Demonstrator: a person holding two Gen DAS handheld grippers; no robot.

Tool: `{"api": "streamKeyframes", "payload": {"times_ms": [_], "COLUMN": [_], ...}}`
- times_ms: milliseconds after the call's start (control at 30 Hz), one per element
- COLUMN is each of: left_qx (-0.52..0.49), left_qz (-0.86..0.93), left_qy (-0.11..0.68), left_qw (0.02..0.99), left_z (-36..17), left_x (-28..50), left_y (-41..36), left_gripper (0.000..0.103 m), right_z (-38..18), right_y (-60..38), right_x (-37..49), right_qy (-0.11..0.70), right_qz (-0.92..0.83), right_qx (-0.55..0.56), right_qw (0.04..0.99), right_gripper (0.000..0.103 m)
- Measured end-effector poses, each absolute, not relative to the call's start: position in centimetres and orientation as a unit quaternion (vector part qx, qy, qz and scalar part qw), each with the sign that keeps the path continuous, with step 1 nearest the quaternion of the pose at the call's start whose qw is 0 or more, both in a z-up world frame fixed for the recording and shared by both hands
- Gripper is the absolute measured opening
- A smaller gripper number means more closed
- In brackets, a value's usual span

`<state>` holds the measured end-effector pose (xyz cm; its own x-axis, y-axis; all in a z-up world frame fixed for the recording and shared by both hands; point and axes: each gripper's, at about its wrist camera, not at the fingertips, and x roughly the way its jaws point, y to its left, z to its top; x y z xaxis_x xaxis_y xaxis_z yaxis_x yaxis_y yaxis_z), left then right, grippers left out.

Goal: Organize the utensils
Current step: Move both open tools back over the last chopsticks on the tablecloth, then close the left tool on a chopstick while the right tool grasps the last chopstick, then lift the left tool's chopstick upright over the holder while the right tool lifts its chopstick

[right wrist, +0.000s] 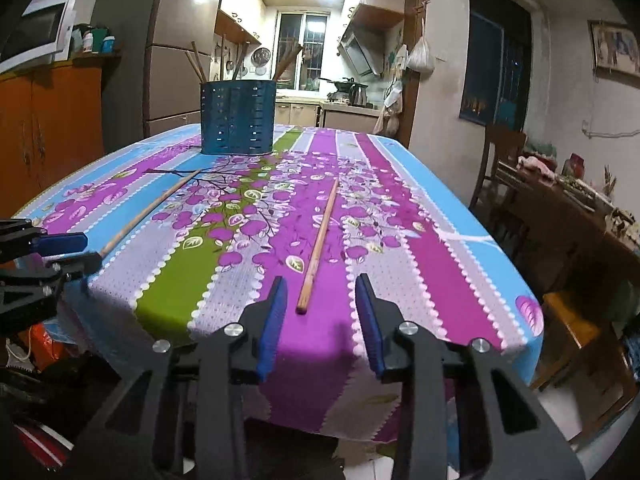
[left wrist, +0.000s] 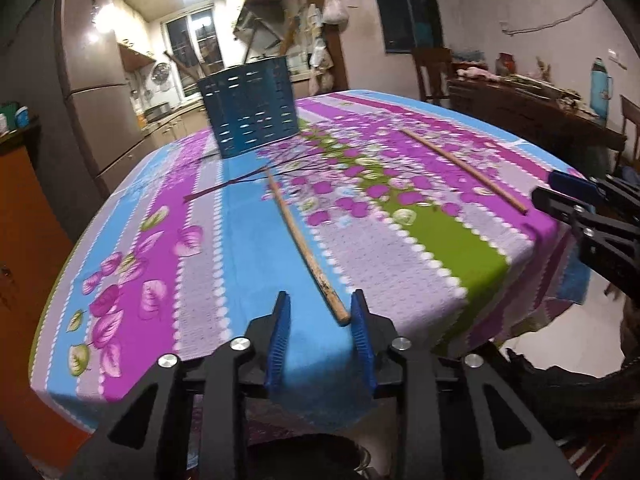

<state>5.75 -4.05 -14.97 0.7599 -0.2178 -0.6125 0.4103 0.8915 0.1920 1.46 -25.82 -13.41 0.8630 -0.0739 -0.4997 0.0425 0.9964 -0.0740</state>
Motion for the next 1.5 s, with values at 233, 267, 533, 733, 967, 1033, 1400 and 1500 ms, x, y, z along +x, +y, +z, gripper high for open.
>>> {"api": "streamKeyframes", "payload": {"times_ms": [233,267,533,733,967,1033,1400,1500], "left_qx": [0.171,0.173,0.175,0.159,0.135,0.131,0.141,0.134], "left_qz": [-0.126,-0.129,-0.130,-0.149,-0.181,-0.186,-0.168,-0.167], "left_qy": [0.295,0.294,0.278,0.264,0.252,0.249,0.201,0.191], "left_qw": [0.931,0.931,0.935,0.939,0.941,0.941,0.955,0.958], "left_z": [-15.1,-15.1,-15.4,-15.8,-16.0,-16.0,-14.4,-13.5], "left_x": [6.2,6.1,5.7,5.5,5.5,5.5,4.8,4.6], "left_y": [-2.6,-2.6,-2.6,-2.4,-1.7,-1.6,-0.9,-0.4], "left_gripper": [0.030,0.030,0.031,0.019,0.009,0.009,0.007,0.007], "right_z": [-14.1,-14.2,-14.8,-15.2,-15.2,-15.2,-14.0,-12.9], "right_y": [-25.1,-25.0,-25.0,-25.3,-25.4,-25.4,-24.9,-24.6], "right_x": [1.7,1.9,2.5,2.8,2.6,2.6,2.3,1.7], "right_qy": [0.265,0.266,0.276,0.265,0.254,0.253,0.240,0.221], "right_qz": [-0.026,-0.027,-0.032,-0.032,-0.042,-0.042,-0.047,-0.047], "right_qx": [-0.031,-0.030,-0.024,-0.006,0.013,0.019,0.010,0.000], "right_qw": [0.963,0.963,0.960,0.964,0.966,0.966,0.970,0.974], "right_gripper": [0.021,0.019,0.010,0.006,0.005,0.005,0.005,0.005]}}
